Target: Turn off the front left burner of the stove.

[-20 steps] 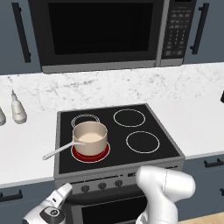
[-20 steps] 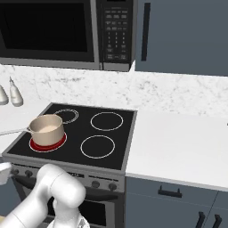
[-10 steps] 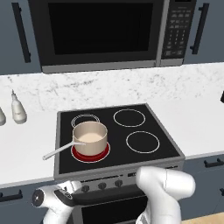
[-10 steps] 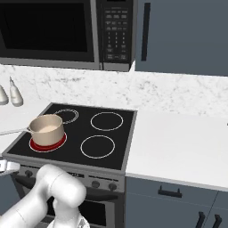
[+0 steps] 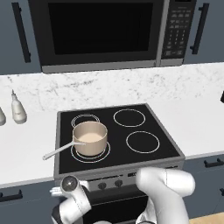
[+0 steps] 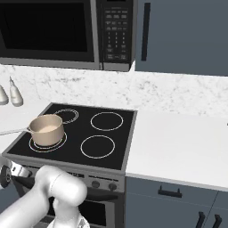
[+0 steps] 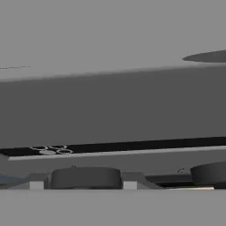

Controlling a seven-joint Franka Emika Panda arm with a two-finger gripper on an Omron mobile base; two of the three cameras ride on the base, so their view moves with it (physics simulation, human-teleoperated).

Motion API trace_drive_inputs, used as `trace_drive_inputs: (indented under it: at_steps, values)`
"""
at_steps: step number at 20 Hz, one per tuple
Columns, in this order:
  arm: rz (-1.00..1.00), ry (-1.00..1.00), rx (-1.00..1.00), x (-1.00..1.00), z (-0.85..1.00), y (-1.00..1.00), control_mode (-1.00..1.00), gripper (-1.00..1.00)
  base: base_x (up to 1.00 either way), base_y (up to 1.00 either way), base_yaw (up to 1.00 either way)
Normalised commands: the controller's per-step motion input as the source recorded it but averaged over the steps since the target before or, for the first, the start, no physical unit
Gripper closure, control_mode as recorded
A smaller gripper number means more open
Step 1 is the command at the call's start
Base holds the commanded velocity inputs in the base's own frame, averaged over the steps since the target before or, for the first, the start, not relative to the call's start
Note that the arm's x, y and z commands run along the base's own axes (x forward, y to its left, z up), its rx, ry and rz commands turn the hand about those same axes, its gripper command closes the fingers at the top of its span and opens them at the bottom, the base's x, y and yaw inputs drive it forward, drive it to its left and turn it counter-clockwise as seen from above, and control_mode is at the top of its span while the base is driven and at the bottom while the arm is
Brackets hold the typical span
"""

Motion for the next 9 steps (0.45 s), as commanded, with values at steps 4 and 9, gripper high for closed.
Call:
trace_drive_inputs:
  at_steps: [4,9]
  values:
    - [-0.13,0.00,0.36,-0.08,0.00,-0.21,-1.00,1.00,0.00,0.00,0.00]
    - [0.00,0.00,0.00,0.00,0.00,0.00,-1.00,1.00,0.00,0.00,0.00]
